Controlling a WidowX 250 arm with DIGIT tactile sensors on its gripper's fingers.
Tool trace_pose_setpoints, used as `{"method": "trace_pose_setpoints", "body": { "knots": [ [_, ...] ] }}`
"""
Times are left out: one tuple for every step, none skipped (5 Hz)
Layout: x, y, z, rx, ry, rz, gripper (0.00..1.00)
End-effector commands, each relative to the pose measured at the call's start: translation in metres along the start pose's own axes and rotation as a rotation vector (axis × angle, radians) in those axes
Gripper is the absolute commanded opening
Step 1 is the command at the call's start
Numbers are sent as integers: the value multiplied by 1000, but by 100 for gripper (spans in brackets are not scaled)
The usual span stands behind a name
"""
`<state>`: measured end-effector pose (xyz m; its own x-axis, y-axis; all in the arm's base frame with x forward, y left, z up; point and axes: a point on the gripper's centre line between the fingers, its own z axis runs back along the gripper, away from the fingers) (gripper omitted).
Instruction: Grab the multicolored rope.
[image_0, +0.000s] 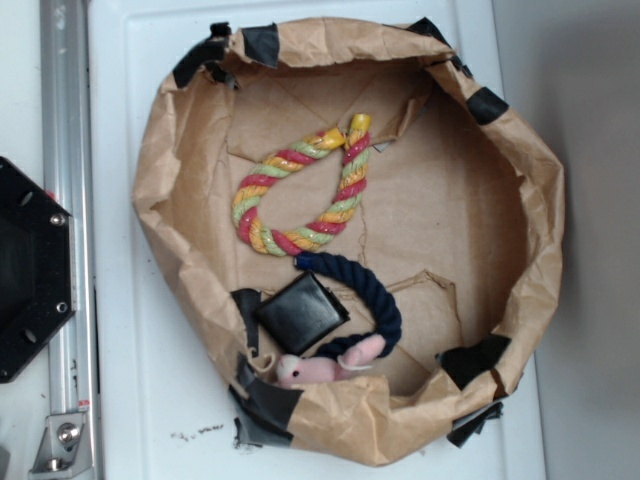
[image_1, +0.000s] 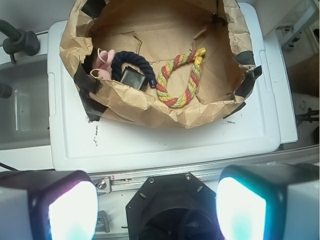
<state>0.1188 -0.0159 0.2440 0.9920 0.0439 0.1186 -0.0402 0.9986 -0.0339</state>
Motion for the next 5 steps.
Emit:
{"method": "trace_pose_setpoints", "body": {
  "knots": [
    [0, 0, 0, 0, 0, 0, 100],
    [46, 18, -39, 56, -62, 244, 100],
    [81, 32, -59, 141, -113, 404, 100],
    [101, 49, -98, 104, -109, 597, 100],
    [102, 55, -141, 67, -67, 858, 100]
  ]
}}
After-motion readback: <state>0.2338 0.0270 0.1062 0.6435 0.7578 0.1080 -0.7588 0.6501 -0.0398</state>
